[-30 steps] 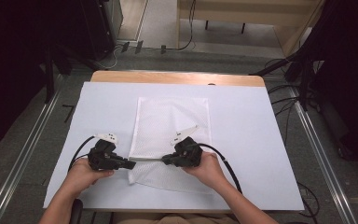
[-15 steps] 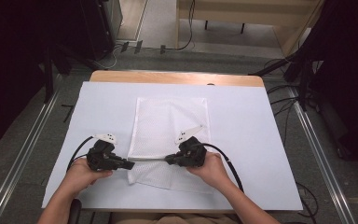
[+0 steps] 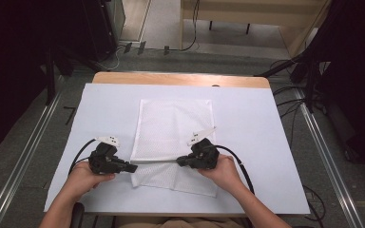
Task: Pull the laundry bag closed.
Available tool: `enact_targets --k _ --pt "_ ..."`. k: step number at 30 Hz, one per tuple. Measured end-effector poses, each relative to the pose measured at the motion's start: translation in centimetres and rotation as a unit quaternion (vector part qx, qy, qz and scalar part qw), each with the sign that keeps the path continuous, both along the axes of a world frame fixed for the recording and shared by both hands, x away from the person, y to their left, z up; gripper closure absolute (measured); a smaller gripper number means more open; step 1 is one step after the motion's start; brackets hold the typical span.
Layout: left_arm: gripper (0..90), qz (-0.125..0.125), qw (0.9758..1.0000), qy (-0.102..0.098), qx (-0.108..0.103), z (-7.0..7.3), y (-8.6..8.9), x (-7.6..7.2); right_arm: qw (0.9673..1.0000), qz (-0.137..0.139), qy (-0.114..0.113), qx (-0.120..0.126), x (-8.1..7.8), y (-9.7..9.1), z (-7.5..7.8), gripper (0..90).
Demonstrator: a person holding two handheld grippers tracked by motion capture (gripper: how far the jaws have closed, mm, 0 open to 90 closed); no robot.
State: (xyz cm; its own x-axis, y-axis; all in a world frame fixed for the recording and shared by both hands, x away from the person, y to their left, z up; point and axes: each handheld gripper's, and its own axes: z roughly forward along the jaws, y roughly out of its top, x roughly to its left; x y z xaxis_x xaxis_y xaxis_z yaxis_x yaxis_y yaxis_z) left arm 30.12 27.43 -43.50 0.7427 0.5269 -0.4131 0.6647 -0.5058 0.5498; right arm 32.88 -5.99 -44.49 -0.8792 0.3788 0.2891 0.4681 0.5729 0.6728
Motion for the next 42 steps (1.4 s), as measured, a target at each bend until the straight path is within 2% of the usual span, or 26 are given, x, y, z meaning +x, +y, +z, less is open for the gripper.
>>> enact_targets --k 16,26,32,34,35,37,42 --pt "87.7 0.008 1.0000 -0.002 -0.002 0.0 0.4 -0.1 0.9999 -0.013 -0.003 0.004 -0.1 -2.1 0.4 87.9" --pt "87.7 0.005 1.0000 -0.001 0.003 0.0 0.4 -0.1 0.9998 -0.020 0.000 -0.002 -0.2 -3.4 0.3 87.9" --pt "87.6 -0.002 1.0000 0.006 -0.005 -0.1 0.3 -0.2 0.9997 -0.023 0.005 0.005 -0.5 -4.3 0.5 87.9" --pt "87.7 -0.002 1.0000 0.005 -0.001 0.0 0.3 -0.3 0.9998 -0.021 0.002 -0.002 -0.8 -4.5 0.6 87.9" --pt "87.7 -0.002 1.0000 0.007 -0.003 0.0 0.4 -0.2 0.9997 -0.023 -0.002 -0.003 -0.9 -4.7 0.6 87.9" --pt "87.7 0.002 1.0000 0.007 -0.004 -0.1 0.6 -0.2 0.9994 -0.034 0.005 -0.001 -0.7 -5.5 0.6 87.9" --pt "87.7 0.003 1.0000 0.005 -0.003 0.0 0.6 -0.2 0.9993 -0.037 0.003 0.001 -0.8 -6.1 0.7 87.9"
